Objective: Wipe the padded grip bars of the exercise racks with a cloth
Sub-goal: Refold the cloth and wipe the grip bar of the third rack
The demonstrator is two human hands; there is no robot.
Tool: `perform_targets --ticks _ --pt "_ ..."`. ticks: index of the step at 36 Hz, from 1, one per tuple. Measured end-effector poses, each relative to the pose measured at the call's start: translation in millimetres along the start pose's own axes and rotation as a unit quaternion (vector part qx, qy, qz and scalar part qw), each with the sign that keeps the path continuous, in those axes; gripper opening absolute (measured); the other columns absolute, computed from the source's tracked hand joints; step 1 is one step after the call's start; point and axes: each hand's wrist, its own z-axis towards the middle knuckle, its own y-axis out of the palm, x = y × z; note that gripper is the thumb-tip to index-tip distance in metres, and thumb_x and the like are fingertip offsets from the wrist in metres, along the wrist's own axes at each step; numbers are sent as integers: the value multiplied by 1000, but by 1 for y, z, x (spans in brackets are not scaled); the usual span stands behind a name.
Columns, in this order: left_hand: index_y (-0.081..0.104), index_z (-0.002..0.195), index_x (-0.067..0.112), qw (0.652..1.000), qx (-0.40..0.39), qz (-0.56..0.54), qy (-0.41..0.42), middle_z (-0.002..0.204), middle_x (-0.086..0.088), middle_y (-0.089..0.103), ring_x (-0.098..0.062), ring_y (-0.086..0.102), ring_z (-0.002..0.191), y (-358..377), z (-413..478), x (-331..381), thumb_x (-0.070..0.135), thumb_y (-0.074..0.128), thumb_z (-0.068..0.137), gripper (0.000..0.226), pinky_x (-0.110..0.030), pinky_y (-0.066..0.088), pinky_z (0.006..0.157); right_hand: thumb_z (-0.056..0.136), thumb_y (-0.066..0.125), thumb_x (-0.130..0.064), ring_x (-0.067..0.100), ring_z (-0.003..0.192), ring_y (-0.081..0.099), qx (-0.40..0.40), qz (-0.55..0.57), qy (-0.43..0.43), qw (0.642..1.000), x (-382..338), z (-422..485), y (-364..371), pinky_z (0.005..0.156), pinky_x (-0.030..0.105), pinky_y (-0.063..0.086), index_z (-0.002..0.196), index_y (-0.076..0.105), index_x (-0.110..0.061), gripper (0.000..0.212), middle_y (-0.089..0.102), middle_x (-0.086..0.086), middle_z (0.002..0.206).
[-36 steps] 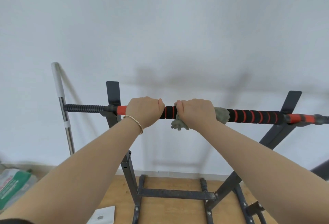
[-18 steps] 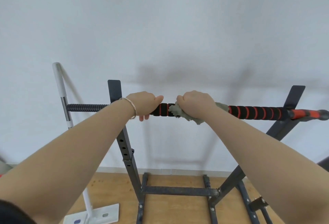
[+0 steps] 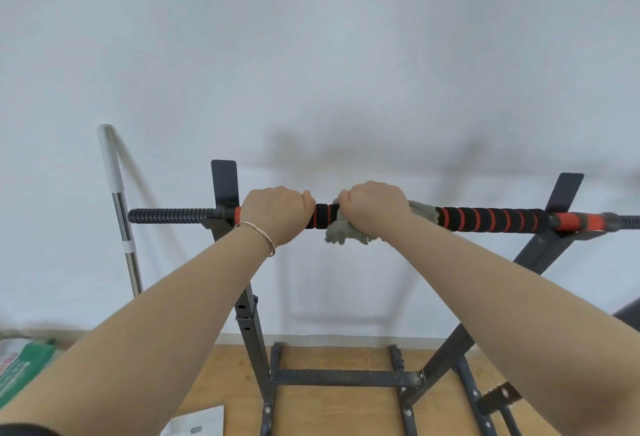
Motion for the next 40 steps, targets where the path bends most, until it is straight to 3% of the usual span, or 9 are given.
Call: perform_targets --ticks 7,13,16,21,24,27,30,33,40 --pt "58 82 15 993 113 18 -33 49 4 6 -18 29 35 5 -16 9 8 67 67 19 -20 23 46 84 33 -23 25 42 55 -296 356 103 881 7 13 -33 51 32 52 80 71 -3 43 75 9 72" --pt "36 90 14 985 -116 -122 -27 60 2 57 -22 50 49 -7 8 -11 26 40 89 13 -28 33 50 89 47 -14 29 65 57 -11 24 -10 1000 -2 0 -4 50 28 35 85 52 -13 6 52 1 68" --pt "63 76 10 909 -251 -319 -93 55 0 69 -18 65 48 -20 17 -22 48 17 95 63 -29 47 62 79 60 -14 21 47 43 174 -94 -33 980 -13 -30 19 46 24 23 81 59 -20 6 42 -5 57" --pt "27 94 18 989 -129 -63 23 65 1 52 -19 45 51 -10 7 -16 24 45 93 19 -28 33 48 81 51 -10 21 43 36 349 -77 -23 933 -9 -31 37 46 26 23 73 61 -21 16 39 -4 54" --pt "21 94 21 999 -46 -13 26 63 0 42 -16 37 48 -4 -4 -10 17 51 87 31 -26 27 46 71 70 -15 20 39 37 280 -87 -3 956 -12 -23 31 48 21 22 66 57 -18 15 36 -6 49" --pt "35 97 20 1000 -6 -25 3 58 1 40 -16 33 43 1 -4 -8 19 44 91 11 -25 26 46 90 49 -30 21 53 52 59 13 42 997 -7 -5 8 52 26 36 82 67 -22 21 51 -5 57" --pt "56 96 19 998 40 -36 -18 49 4 24 -16 27 38 6 -14 -3 19 50 92 8 -21 19 46 89 30 -37 25 52 63 -212 265 103 935 1 8 -25 52 29 50 80 72 -24 45 70 5 66" --pt "57 67 13 990 126 -36 -46 46 6 10 -18 24 34 10 -21 -1 14 58 85 17 -18 16 47 89 32 -28 27 35 52 -281 329 118 894 3 11 -35 49 35 50 82 69 -8 43 65 10 52" --pt "36 88 17 995 -56 -81 -21 59 1 48 -20 41 47 1 -2 -9 18 51 85 15 -26 30 46 96 49 -32 26 66 56 117 -11 -36 992 -10 -17 7 52 29 37 87 52 -29 10 55 -6 70"
